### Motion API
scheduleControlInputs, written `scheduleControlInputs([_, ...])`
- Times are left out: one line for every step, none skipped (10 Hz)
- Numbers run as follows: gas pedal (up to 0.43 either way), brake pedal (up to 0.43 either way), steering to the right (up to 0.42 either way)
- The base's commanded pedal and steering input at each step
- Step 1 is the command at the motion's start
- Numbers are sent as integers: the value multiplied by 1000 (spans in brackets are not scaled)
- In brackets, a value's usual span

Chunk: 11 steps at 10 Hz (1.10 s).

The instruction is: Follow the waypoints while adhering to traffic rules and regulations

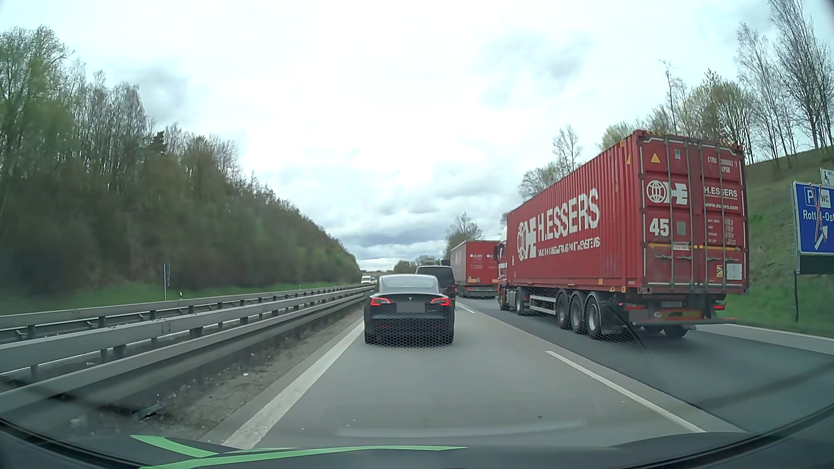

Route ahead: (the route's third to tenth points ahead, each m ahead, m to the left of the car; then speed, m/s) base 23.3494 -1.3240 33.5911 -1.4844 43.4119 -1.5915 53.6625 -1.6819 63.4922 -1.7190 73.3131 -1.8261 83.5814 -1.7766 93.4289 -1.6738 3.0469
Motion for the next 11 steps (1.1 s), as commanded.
scheduleControlInputs([0,0,-4])
scheduleControlInputs([0,0,-4])
scheduleControlInputs([0,0,-4])
scheduleControlInputs([0,0,-4])
scheduleControlInputs([0,0,-4])
scheduleControlInputs([0,0,-4])
scheduleControlInputs([0,0,-4])
scheduleControlInputs([8,0,-4])
scheduleControlInputs([8,0,-4])
scheduleControlInputs([20,0,-4])
scheduleControlInputs([20,0,-4])
